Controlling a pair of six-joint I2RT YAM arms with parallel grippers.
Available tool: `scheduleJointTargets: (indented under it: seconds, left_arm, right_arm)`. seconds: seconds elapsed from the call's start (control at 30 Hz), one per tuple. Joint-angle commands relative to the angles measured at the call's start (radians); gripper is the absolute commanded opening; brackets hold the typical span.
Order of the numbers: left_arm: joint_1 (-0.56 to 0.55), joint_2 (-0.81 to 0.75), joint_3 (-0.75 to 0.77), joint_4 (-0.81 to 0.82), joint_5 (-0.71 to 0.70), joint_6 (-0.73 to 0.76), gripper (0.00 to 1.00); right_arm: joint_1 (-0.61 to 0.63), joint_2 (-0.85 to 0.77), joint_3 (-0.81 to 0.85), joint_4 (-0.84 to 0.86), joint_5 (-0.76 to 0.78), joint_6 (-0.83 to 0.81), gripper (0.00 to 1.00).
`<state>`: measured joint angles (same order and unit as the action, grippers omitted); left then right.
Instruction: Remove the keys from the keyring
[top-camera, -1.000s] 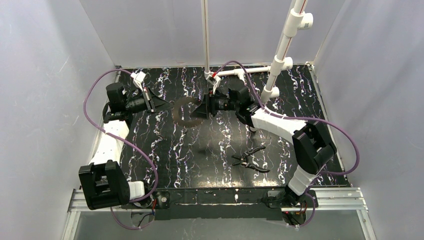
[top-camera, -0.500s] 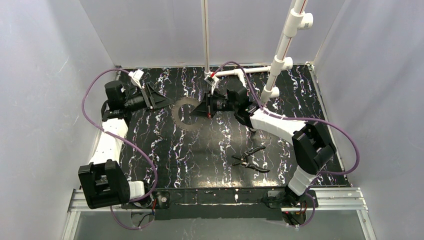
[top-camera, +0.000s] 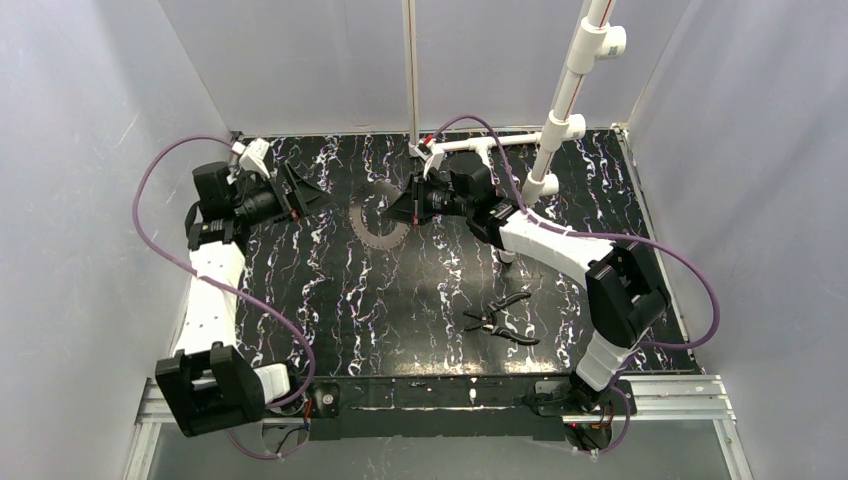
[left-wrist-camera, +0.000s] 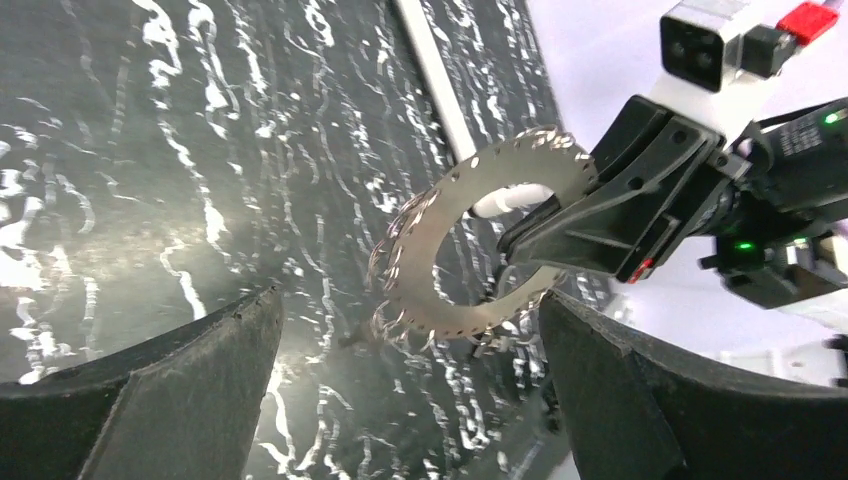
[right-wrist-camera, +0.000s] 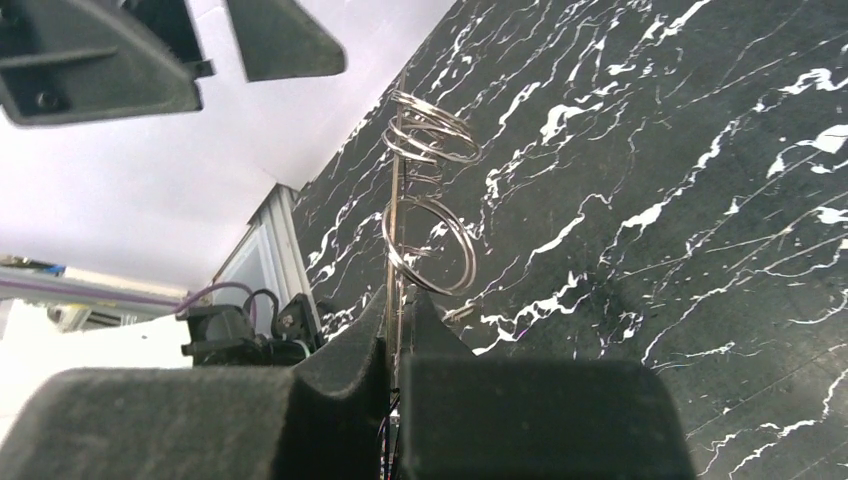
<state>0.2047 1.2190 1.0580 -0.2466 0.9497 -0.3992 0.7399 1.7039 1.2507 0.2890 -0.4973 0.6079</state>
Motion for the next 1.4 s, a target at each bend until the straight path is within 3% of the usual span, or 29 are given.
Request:
scheduleJointTargets:
  seconds: [0.0, 0.1, 0.23, 0.37, 0.5, 0.7, 0.87, 1.1, 1.37]
  left_arm:
    - [0.019, -0.091, -0.023, -0.072, -0.054, 0.206, 0.98]
    - [0.019, -0.107, -0.033, -0.122, -0.005, 0.285, 0.98]
    - [0.017, -0.202, -0.201, 0.027, -0.01, 0.316, 0.98]
    - [0.002, -0.186, -0.286, 0.108, 0.042, 0.339, 0.96]
    - [-0.022, -0.184, -0.402, 0.314, 0.112, 0.307, 0.91]
    - [-0.072, -0.129, -0.511, 0.583, 0.102, 0.28, 0.77]
    - [-0.115, -0.086, -0.537, 0.645, 0.044, 0.314, 0.67]
    - [-0.189, -0.009, -0.537, 0.697, -0.028, 0.314, 0.61]
    - [-0.323, 0.096, -0.503, 0.812, -0.134, 0.297, 0.45]
  right_arm:
    - [-0.002, 0.013, 0.064, 0.006, 0.084, 0.024, 0.01]
    - [-0.002, 0.019, 0.079, -0.026, 0.128, 0.03, 0.01]
    - [-0.003, 0.028, 0.09, -0.02, 0.127, 0.063, 0.01]
    - [0.001, 0.027, 0.095, -0.023, 0.133, 0.086, 0.01]
    - [0.004, 0.021, 0.098, -0.027, 0.137, 0.103, 0.01]
    - [0.004, 0.028, 0.119, -0.053, 0.151, 0.144, 0.01]
    - [0.006, 0.037, 0.149, -0.105, 0.185, 0.167, 0.01]
    - [0.014, 0.066, 0.189, -0.152, 0.235, 0.213, 0.01]
    - [0.022, 0.07, 0.212, -0.185, 0.263, 0.222, 0.01]
